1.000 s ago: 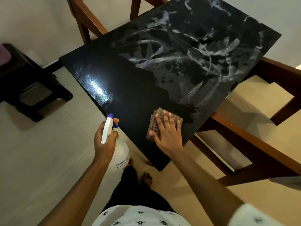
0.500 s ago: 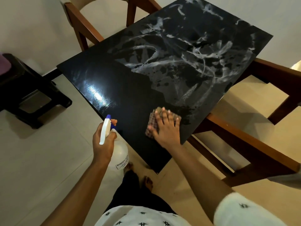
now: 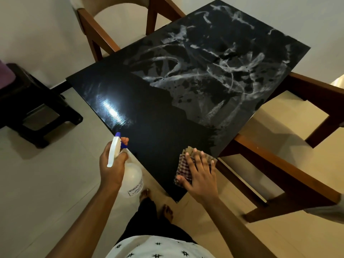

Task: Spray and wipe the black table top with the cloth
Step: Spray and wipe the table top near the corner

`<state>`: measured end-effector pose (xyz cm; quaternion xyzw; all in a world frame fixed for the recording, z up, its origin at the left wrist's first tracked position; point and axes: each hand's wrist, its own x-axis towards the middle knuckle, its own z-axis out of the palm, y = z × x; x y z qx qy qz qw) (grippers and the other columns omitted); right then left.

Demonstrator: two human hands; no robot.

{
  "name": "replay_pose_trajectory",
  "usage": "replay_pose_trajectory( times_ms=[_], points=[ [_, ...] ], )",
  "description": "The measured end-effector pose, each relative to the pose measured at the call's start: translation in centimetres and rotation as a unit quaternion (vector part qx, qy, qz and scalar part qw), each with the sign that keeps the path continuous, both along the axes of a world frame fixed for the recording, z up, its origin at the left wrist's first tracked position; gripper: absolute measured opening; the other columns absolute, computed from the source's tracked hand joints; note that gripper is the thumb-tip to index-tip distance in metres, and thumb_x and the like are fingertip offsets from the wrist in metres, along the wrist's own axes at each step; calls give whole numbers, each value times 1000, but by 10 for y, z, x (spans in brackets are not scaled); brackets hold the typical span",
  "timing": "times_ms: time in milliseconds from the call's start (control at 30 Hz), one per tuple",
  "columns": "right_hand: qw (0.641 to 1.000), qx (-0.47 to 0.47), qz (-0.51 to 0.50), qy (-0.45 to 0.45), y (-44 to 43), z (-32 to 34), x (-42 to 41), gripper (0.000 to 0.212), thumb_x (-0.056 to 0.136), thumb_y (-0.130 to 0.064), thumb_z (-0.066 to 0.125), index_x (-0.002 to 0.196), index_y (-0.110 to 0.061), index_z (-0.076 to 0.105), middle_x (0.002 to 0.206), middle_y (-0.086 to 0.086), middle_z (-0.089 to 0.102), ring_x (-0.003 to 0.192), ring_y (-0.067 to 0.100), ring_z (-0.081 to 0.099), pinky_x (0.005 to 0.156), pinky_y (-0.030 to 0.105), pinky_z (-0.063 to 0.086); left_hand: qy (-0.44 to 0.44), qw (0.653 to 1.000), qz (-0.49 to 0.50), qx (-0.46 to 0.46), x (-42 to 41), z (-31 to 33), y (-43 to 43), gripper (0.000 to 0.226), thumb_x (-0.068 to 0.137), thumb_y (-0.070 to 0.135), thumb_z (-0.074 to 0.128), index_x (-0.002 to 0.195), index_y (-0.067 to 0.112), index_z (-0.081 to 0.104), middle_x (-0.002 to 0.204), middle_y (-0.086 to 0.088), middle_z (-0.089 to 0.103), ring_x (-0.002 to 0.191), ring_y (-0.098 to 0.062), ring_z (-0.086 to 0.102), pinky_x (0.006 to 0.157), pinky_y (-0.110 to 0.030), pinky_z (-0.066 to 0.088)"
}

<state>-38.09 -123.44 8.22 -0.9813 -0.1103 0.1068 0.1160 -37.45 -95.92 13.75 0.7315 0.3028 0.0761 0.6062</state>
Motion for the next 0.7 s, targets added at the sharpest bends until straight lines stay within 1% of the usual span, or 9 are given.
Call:
replay_pose_trajectory(
  times_ms=[100,200,300,400,467,500,567,633,700],
  points=[
    [999,-27,-31,-1,-4,5,37,83,82,-77,8,152,-33,-1,162,0,-6,146,20,-16,116,48,-11,-21,1000,-7,4,3,5,-1,42,87,8,63,125,20,54,116,-4,63,100,-27,62,82,-40,56],
    [997,-37,-73,-8,-17,11,71,93,74,-83,-4,153,-33,3,162,0,-4,147,21,-12,116,50,-8,-39,999,-13,3,7,13,-4,39,87,6,61,123,19,55,114,-2,63,100,-26,62,81,-37,55],
    [997,-37,-60,13,-23,15,83,105,67,-86,-15,153,-30,1,162,2,-4,147,22,-13,117,53,-7,-53,999,-13,-1,8,17,-5,38,89,3,58,123,20,56,111,2,64,100,-22,61,82,-35,53],
    [998,-37,-21,54,-20,18,69,110,63,-94,-2,152,-29,-11,160,4,-16,145,24,-21,113,51,-15,-40,999,-2,-11,8,15,-2,39,89,5,59,126,19,54,116,-3,63,101,-26,61,86,-44,55],
    [996,-56,34,68,-11,19,48,113,62,-96,7,148,-29,-20,159,6,-20,144,27,-24,112,51,-18,-40,999,-2,-12,8,15,1,38,88,3,58,123,19,56,115,-3,64,100,-25,61,87,-45,55],
    [994,-60,58,68,-3,17,35,111,65,-96,11,147,-28,-20,159,7,-19,144,28,-23,112,51,-19,-41,999,-3,-12,9,15,3,38,88,3,57,121,21,57,114,-1,64,100,-25,61,87,-44,54],
    [995,-53,78,42,17,10,9,104,74,-91,19,151,-27,-9,161,10,-5,147,32,-11,113,52,-14,-42,999,-4,-12,10,16,7,37,88,2,57,117,25,58,111,2,65,100,-23,61,87,-43,54],
    [996,-42,70,22,37,7,-3,95,81,-85,24,153,-24,12,158,12,19,146,34,10,112,52,3,-38,999,-2,-11,12,17,13,37,88,3,58,111,32,59,107,6,65,98,-21,62,86,-42,53],
    [996,-49,68,7,50,7,-3,88,85,-80,23,151,-23,21,154,11,31,143,31,17,109,51,12,-35,999,8,-13,16,19,22,39,88,3,58,102,39,61,102,10,66,97,-20,62,84,-40,53]
  ],
)
